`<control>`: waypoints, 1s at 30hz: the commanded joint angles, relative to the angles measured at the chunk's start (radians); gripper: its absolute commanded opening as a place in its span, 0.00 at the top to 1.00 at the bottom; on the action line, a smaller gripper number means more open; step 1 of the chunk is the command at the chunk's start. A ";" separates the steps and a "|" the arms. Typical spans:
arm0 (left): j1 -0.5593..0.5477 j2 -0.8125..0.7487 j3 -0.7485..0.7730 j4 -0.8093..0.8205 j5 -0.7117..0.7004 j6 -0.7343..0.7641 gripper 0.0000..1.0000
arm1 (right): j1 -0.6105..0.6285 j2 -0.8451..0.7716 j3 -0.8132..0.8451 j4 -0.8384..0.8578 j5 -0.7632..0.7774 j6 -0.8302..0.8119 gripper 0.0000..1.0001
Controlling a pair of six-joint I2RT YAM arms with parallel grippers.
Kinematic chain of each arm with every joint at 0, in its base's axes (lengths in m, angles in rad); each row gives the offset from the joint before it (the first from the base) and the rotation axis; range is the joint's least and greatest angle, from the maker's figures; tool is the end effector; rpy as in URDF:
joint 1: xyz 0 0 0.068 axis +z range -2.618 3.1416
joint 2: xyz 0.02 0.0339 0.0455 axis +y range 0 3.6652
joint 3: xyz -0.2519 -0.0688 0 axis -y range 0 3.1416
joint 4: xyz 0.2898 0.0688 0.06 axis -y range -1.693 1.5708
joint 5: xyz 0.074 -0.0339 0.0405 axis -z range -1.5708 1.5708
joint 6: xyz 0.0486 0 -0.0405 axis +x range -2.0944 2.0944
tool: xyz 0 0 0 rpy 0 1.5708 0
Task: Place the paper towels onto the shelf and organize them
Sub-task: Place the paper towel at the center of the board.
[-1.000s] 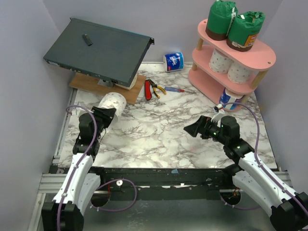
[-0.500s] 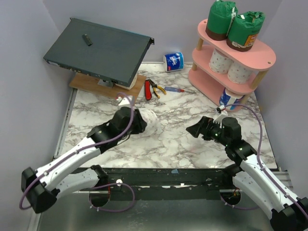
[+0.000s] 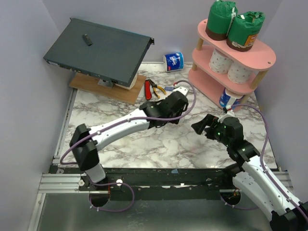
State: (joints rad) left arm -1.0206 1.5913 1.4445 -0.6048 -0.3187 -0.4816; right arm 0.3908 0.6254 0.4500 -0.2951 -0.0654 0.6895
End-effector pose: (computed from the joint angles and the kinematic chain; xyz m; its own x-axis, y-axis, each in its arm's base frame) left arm 0.2265 -0.3402 0.3003 -0.6359 0.1955 -0.7466 0.4460 0.8826 -0.1488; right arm 0.2029 0.0870 0.2139 -0.5995 0.4396 -0.6689 -0.0682 0.8046 0.5899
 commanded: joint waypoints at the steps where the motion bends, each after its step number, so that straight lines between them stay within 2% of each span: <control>1: -0.015 0.137 0.165 -0.097 -0.002 0.128 0.87 | -0.002 -0.027 0.022 -0.041 0.061 0.024 0.05; 12: -0.010 0.373 0.417 -0.227 0.066 0.231 0.87 | -0.001 -0.041 0.012 -0.042 0.110 0.032 0.05; 30: 0.024 0.450 0.401 -0.221 0.135 0.233 0.82 | -0.002 -0.035 0.003 -0.037 0.116 0.040 0.05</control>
State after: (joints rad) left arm -0.9966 2.0308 1.8305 -0.8219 -0.2077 -0.2550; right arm 0.3908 0.5907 0.4496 -0.3176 0.0181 0.7185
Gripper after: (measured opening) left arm 0.358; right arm 0.951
